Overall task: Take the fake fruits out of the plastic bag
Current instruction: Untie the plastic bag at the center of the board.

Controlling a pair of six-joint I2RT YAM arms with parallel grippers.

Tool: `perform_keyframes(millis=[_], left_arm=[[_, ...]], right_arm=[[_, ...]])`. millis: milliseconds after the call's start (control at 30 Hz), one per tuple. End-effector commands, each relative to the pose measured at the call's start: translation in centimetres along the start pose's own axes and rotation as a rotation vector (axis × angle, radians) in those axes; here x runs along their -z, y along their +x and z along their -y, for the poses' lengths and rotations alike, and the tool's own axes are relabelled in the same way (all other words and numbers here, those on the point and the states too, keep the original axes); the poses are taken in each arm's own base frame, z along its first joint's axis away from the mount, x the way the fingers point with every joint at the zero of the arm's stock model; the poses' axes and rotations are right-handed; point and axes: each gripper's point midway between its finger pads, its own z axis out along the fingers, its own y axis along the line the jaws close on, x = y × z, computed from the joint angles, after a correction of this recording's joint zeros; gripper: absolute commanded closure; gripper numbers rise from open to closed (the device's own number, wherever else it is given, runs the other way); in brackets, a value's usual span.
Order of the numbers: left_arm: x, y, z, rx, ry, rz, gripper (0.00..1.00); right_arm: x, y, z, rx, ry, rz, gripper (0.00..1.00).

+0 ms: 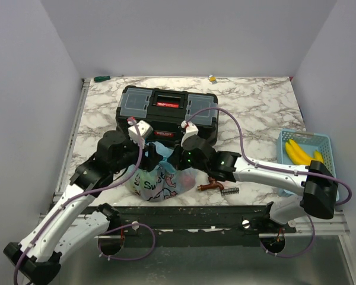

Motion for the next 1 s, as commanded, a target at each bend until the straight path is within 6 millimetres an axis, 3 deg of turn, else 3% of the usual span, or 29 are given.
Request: perform_keyframes(millis=[0,133,267,467,733,900,967], left_arm=[[-1.6,1.8,-1.1,-0.106,-0.042,-0.086,0.37],[-2.0,2.9,-2.3,-0.114,-0.108,-0.089,0.37],[-1.9,3.4,-3.3,-0.108,-0.169,-0.101,0.44],[-2.6,4.5,-3.5,-0.101,-0.180,-0.161,0.44],[-1.8,4.0,-4.7,-0.093,-0.264,-0.139,0.76],[-0.1,2.8,-6.2,-0.089,-0.370,-0.063,0.97],[1.0,2.1,-7.1,-0.082,-0.435,-0.019,1.00]], right_arm=[[0.0,-1.0,-1.3,0.000,-0.043,0.013,0.92],[0.0,-1.0,-1.3,-0.008,-0.040,0.010,0.92],[-0.2,-0.5,-1.5,-0.025,-0.053,-0.008,0.92],[-0.2,-0.8,-2.5,-0.039,-0.098,-0.008,0.92],[-0.1,-0.6,-2.5,-0.053,-0.102,-0.009,0.92],[0.1,-0.3,-1.7,-0.062,-0.070,-0.003,0.92],[0.2,-0.2,-1.1,-0.062,-0.046,-0.002,0.92]])
